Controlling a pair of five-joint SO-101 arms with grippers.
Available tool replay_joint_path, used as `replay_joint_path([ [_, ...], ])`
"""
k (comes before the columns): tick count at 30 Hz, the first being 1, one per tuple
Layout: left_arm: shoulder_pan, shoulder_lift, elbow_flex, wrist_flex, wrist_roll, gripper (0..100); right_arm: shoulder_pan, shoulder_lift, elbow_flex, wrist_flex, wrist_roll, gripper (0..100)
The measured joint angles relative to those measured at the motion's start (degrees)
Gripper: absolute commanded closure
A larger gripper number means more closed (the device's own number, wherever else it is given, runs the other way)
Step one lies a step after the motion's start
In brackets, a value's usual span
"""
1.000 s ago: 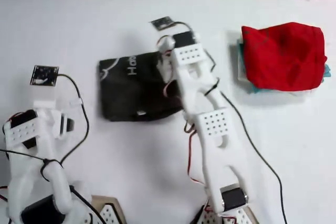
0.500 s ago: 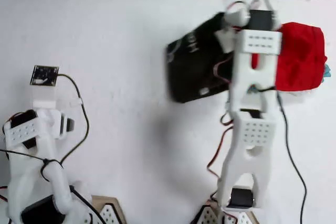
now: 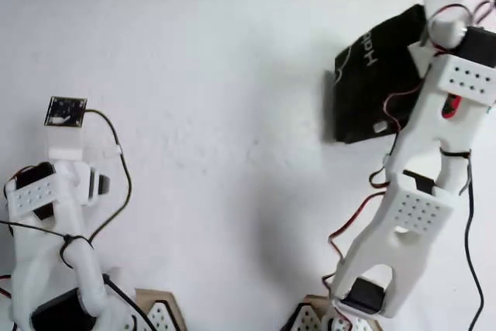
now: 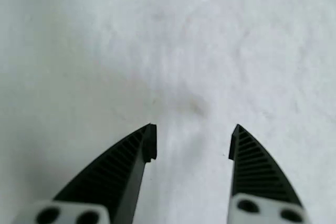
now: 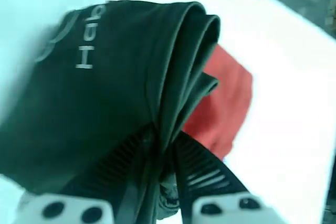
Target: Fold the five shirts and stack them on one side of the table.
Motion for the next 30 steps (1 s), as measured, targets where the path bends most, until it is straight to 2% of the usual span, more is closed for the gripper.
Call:
replay_joint_path([
  [8,0.0,0.0,0.0,0.0,0.0,76,6.4,5.9,0.0,-11.3,0.6,98.1],
  [19,0.0,0.0,0.0,0.0,0.0,76,8.4,18.0,0.1,-24.1,0.6,97.6],
  [25,0.0,0.0,0.0,0.0,0.0,76,8.4,19.1,0.1,-25.1,0.6,80.6],
  [30,0.0,0.0,0.0,0.0,0.0,76,9.0,19.1,-1.9,-24.7,0.5,80.1],
])
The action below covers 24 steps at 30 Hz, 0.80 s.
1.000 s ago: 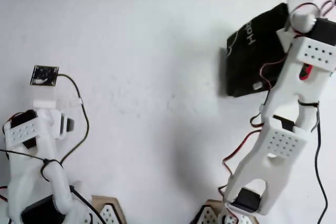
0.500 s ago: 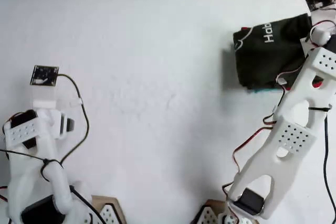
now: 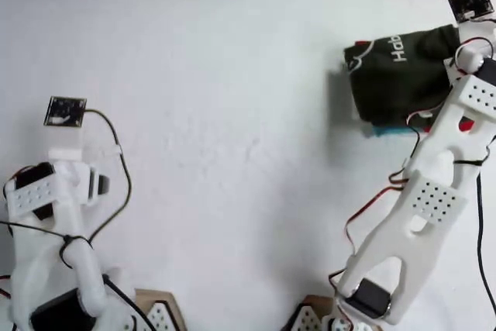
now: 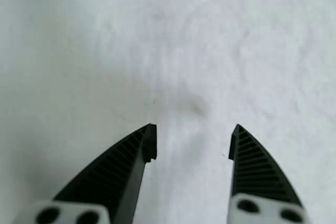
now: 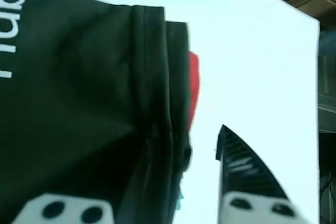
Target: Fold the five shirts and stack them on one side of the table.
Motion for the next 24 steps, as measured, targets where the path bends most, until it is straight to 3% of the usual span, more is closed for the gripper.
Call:
replay_joint_path([
  [3,0.0,-0.2,0.0,0.0,0.0,76,0.0,-0.9,-3.5,2.5,-0.4,80.0],
  [9,0.0,-0.2,-0.1,0.4,0.0,76,-0.7,-5.1,-8.5,5.6,-10.1,79.8],
  [15,-2.0,-0.2,-8.4,9.3,2.0,76,-1.8,-5.7,-9.1,7.7,-15.6,79.7],
  [19,-7.9,-0.2,-18.0,12.7,4.8,75,-5.7,-8.1,-9.1,16.4,-15.9,79.7],
  [24,-16.4,0.4,-28.0,12.9,2.8,75,-11.2,-14.8,-9.1,27.1,-15.9,79.7],
])
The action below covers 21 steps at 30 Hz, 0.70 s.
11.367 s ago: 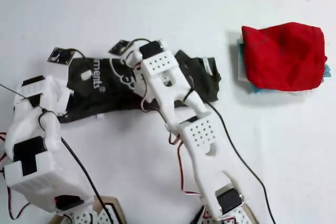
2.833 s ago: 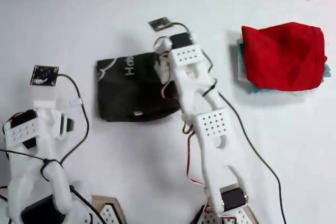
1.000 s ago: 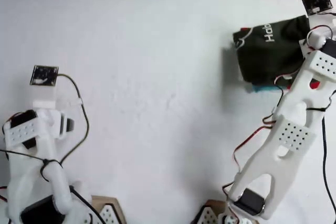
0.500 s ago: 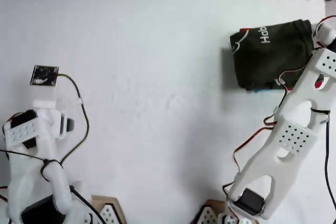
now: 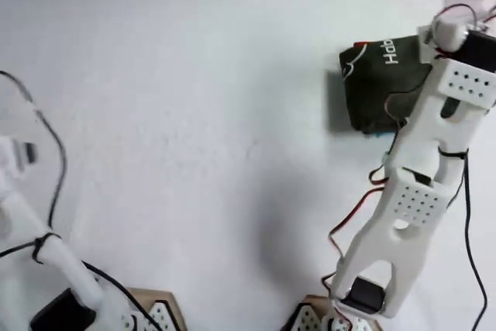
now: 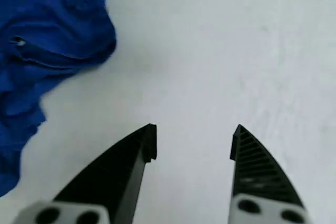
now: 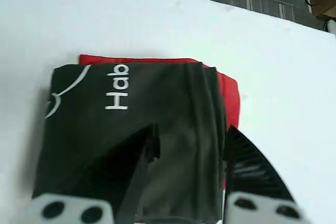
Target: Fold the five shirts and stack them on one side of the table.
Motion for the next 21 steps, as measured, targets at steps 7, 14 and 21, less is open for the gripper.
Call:
replay_joint_path([
  [7,-8.8,18.5,-17.8,0.4,-2.4,75,-5.9,-6.7,-0.1,5.5,0.0,79.7],
  [14,-18.0,49.2,-49.8,8.8,-2.4,75,-6.9,-11.3,-0.2,5.5,0.0,79.7],
  [21,-28.7,76.0,-89.8,16.1,-5.4,70,-6.9,-17.7,10.6,5.5,0.0,79.9],
])
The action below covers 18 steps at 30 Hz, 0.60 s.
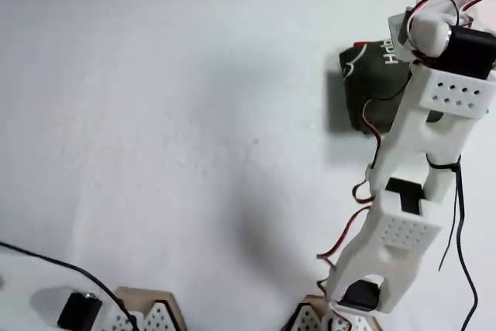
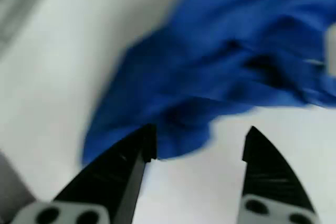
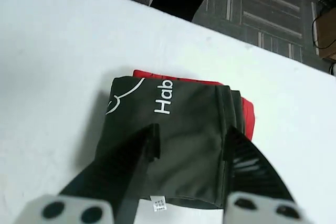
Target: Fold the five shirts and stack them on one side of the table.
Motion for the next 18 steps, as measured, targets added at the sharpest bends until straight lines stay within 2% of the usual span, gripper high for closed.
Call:
replay_joint_path([
  [6,-4.9,16.8,-26.7,2.5,-4.1,70,0.0,-2.5,8.8,0.0,0.0,80.0],
  [13,-5.9,26.0,-29.5,2.5,-9.7,75,0.0,-2.5,10.1,0.0,0.0,80.0],
  [15,-5.8,27.3,-29.5,2.5,-10.5,82,0.0,-2.5,10.1,0.0,0.0,80.0],
  [17,-5.4,27.6,-29.5,3.2,-10.7,98,0.0,-2.5,10.1,0.0,0.0,80.0],
  [18,-4.8,27.6,-29.5,4.3,-10.7,98,0.0,-2.5,10.1,0.0,0.0,80.0],
])
